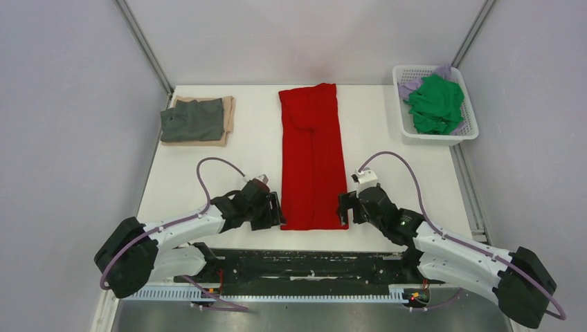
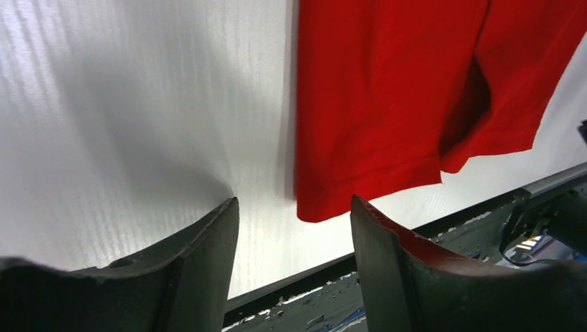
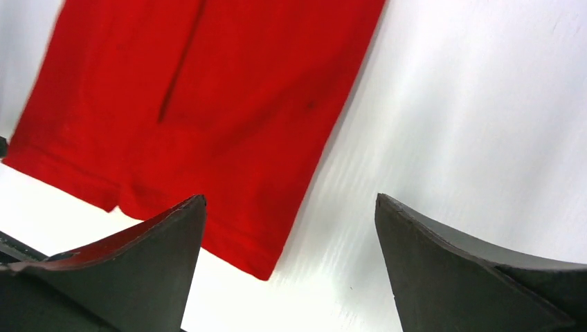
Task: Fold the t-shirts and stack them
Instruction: Grab the bottom of the folded rectangular tshirt with both arms
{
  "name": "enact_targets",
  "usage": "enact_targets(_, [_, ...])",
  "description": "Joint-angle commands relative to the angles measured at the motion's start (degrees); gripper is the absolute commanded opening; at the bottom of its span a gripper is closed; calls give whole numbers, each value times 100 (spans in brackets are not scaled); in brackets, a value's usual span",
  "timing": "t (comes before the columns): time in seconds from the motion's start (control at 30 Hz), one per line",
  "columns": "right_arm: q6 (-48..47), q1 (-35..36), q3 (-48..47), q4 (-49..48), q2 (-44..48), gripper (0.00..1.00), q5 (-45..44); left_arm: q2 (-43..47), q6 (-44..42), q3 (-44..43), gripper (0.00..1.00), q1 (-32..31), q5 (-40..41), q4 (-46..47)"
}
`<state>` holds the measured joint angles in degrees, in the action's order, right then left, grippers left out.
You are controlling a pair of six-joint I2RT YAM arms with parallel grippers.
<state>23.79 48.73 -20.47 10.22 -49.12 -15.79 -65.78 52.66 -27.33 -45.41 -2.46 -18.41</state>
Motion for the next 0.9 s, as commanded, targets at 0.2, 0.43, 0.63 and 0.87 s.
enact_targets(0.2, [481, -151, 193, -6, -386, 75, 692, -369, 493, 313, 48, -28, -672, 1010])
enact_targets(0.43, [522, -153, 432, -126, -333, 64, 857, -578, 484, 303, 29, -30, -616, 1086])
enact_targets(0.63, [565, -154, 552, -281, -369, 53, 1108, -803, 356, 115, 2, -30, -604, 901])
enact_targets(0.87, [755, -151, 783, -568, -385, 38, 1410, -567, 387, 193, 2, -29, -614, 878])
